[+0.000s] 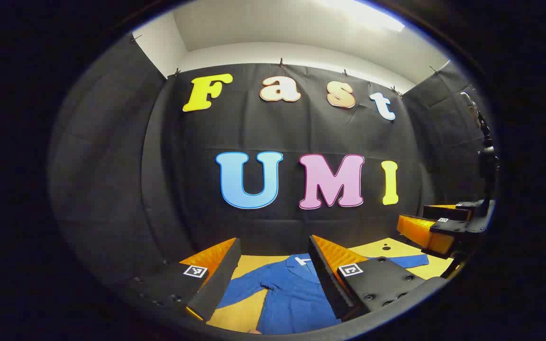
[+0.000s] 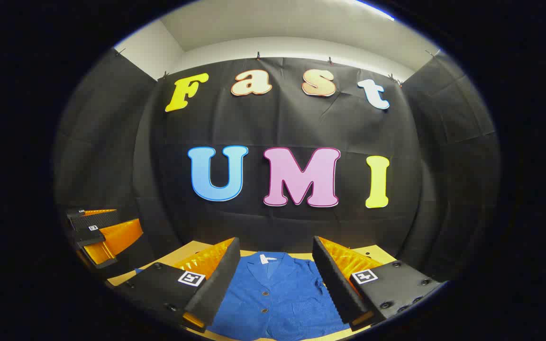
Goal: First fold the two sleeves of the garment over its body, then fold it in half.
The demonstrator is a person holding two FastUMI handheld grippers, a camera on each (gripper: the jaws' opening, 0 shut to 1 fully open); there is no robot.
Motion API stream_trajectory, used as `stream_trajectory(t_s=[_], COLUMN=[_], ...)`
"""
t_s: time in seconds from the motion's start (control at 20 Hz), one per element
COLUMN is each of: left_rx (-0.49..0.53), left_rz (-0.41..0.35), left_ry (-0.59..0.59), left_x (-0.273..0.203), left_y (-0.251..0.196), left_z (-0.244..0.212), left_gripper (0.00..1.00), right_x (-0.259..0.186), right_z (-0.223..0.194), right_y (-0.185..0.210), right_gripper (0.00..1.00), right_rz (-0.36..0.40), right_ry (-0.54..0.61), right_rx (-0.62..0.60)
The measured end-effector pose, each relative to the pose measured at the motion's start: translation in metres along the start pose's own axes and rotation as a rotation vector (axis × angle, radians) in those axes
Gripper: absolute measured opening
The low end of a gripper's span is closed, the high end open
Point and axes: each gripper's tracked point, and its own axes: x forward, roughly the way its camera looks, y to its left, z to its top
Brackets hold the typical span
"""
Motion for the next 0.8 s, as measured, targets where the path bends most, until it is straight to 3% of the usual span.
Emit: stream_trajectory(t_s=[0.8], left_rx=[0.022], left_rz=[0.016], left_ry=[0.033], left_x=[0.027], left_y=[-0.013], left_z=[-0.011], left_gripper=[0.82], right_x=[0.022], right_z=[-0.027], right_y=[-0.027], right_gripper=[0.96], right_rz=[-0.003], right_ry=[0.068], right_rx=[0.044])
